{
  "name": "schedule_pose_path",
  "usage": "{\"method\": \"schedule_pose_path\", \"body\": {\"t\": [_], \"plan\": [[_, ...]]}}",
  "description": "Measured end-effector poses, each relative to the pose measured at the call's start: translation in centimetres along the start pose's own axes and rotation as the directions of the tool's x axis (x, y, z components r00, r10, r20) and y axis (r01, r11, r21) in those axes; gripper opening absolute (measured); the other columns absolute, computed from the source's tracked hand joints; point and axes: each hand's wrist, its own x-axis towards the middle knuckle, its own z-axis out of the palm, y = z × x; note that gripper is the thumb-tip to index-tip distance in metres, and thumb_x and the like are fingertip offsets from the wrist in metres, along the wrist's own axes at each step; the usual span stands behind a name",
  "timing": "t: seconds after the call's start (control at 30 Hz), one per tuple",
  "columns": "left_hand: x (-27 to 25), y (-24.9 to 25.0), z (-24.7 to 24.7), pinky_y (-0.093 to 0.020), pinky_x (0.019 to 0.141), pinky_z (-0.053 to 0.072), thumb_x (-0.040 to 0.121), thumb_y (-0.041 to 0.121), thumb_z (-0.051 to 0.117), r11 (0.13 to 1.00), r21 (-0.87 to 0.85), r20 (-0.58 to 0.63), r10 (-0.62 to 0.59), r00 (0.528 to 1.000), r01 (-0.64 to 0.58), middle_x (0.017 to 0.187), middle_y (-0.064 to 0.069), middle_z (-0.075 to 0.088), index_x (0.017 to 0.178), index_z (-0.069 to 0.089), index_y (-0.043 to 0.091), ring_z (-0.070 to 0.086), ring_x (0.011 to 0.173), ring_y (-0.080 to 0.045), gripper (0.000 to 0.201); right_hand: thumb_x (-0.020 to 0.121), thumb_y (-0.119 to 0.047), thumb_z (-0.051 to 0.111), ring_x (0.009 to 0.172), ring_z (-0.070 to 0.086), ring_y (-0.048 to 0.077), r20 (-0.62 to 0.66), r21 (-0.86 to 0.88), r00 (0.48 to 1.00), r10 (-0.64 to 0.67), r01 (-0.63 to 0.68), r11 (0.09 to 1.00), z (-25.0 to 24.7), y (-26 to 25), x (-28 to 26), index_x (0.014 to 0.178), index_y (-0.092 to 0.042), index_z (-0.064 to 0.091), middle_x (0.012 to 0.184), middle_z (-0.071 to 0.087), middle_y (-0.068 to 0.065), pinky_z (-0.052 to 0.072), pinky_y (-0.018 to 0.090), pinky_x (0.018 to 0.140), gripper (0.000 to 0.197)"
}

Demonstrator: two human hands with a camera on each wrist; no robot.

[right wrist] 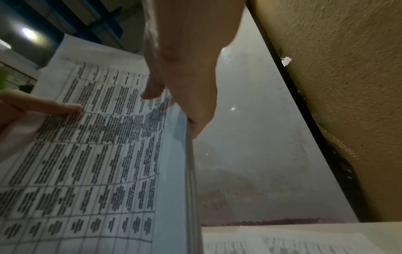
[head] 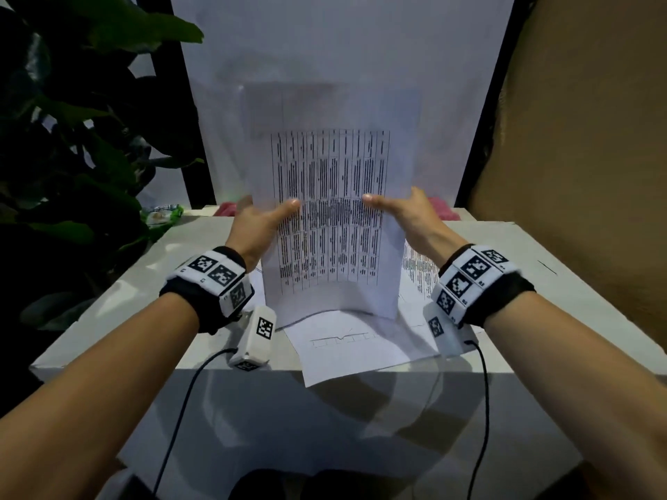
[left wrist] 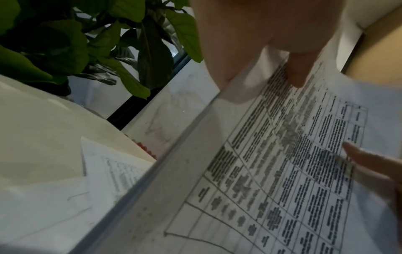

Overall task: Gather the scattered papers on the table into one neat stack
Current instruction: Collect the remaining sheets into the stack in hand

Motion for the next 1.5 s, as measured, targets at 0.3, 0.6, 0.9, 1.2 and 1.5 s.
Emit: {"method": "schedule_pose_path", "body": {"t": [0.3, 0.6, 0.9, 1.2, 1.5], "plan": [[-0.4, -3.3, -0.7, -0.026, 0.072, 0.051, 0.089, 0.017, 0.061, 0.993, 0.116, -0.043, 0.0, 0.999, 0.005, 0.082, -0.002, 0.058, 0.095, 0.058, 0.009, 0.058, 0.074, -0.012, 0.011, 0.087, -0.008, 0.06, 0.095, 0.055, 0.012, 0.065, -0.151, 0.995, 0.079, -0.069, 0.986, 1.2, 3.0, -1.8, 0.109, -0.001, 0.056, 0.108, 0.061, 0.004, 0.039, 0.029, 0.097, 0.024], [0.1, -6.5, -5.5, -0.036, 0.101, 0.04, 0.091, 0.028, 0.059, 0.47, 0.846, 0.019, -0.499, 0.867, 0.252, 0.145, -0.018, 0.043, 0.141, 0.035, -0.003, 0.046, 0.129, -0.031, 0.063, 0.087, 0.0, 0.059, 0.029, 0.048, -0.003, -0.21, -0.362, 0.971, 0.115, -0.186, 0.914, -5.9, 3.1, 0.7, 0.078, -0.001, 0.055, 0.043, 0.054, -0.005, 0.032, 0.005, 0.031, 0.01], [1.1, -8.2, -4.6, -0.042, 0.108, 0.037, 0.09, 0.027, 0.061, 0.42, 0.816, -0.107, -0.566, 0.817, 0.398, 0.139, -0.024, 0.048, 0.132, 0.04, -0.017, 0.046, 0.129, -0.039, 0.064, 0.085, -0.013, 0.065, 0.099, 0.06, 0.032, -0.418, -0.515, 0.896, 0.153, -0.372, 0.772, -9.1, 7.0, 0.8, 0.116, 0.004, 0.058, 0.116, 0.062, 0.022, 0.048, 0.038, 0.084, 0.036], [2.0, -8.0, -2.9, -0.039, 0.099, 0.04, 0.09, 0.029, 0.061, 0.384, 0.782, -0.198, -0.593, 0.78, 0.491, 0.138, -0.022, 0.048, 0.133, 0.043, -0.007, 0.05, 0.124, -0.036, 0.059, 0.088, -0.018, 0.062, 0.083, 0.051, 0.024, -0.391, -0.593, 0.916, 0.091, -0.327, 0.736, -8.0, 7.8, 0.7, 0.113, 0.0, 0.062, 0.091, 0.054, 0.013, 0.041, 0.032, 0.07, 0.031], [0.8, -7.8, -2.9, -0.041, 0.104, 0.042, 0.085, 0.028, 0.067, 0.371, 0.796, -0.171, -0.621, 0.765, 0.479, 0.136, -0.018, 0.052, 0.129, 0.051, -0.001, 0.051, 0.124, -0.034, 0.055, 0.091, -0.016, 0.058, 0.077, 0.052, 0.024, -0.368, -0.606, 0.929, 0.034, -0.267, 0.749, -7.1, 7.9, 0.3, 0.111, 0.0, 0.062, 0.088, 0.055, 0.013, 0.041, 0.028, 0.067, 0.027]]}}
